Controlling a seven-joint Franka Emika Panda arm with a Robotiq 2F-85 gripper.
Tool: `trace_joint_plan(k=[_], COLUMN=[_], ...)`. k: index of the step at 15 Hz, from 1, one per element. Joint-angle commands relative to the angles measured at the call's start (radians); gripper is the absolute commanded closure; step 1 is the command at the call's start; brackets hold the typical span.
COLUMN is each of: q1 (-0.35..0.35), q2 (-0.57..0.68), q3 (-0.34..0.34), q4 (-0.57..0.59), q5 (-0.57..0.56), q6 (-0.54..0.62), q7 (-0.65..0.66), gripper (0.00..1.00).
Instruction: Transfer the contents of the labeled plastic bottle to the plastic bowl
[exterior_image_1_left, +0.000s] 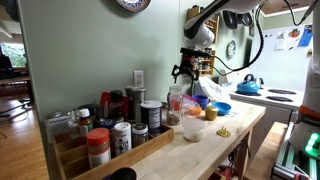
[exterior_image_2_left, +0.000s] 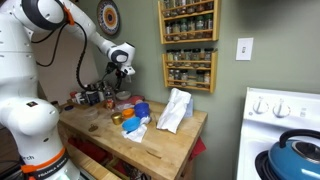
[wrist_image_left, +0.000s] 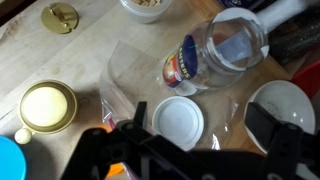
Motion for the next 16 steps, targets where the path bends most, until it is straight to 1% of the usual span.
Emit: trace_joint_plan(k=[1, 3, 5, 7, 9, 11, 14, 16], q1=[-0.003, 0.003, 0.015, 0.028, 0.039, 0.042, 0.046, 0.048], q2=[0.003, 0.033, 0.066, 0.1, 0.124, 0.147, 0.175, 0.195], q3=[-0.001, 0.008, 0.019, 0.031, 0.038, 0.04, 0.036, 0.034], q4=[0.001, 0.016, 0.022, 0.032, 0.032, 0.041, 0.053, 0.065], q5=[0.026, 0.043, 0.055, 0.072, 0.101, 0.137, 0.161, 0.162], q6=[-0.047, -0.087, -0.098, -0.084, -0.029, -0.004, 0.005, -0.012], q7=[-0.025, -0.026, -0.034, -0.046, -0.066, -0.078, -0.075, -0.057], gripper=[0.0, 0.0, 0.0, 0.0, 0.0, 0.0, 0.0, 0.0])
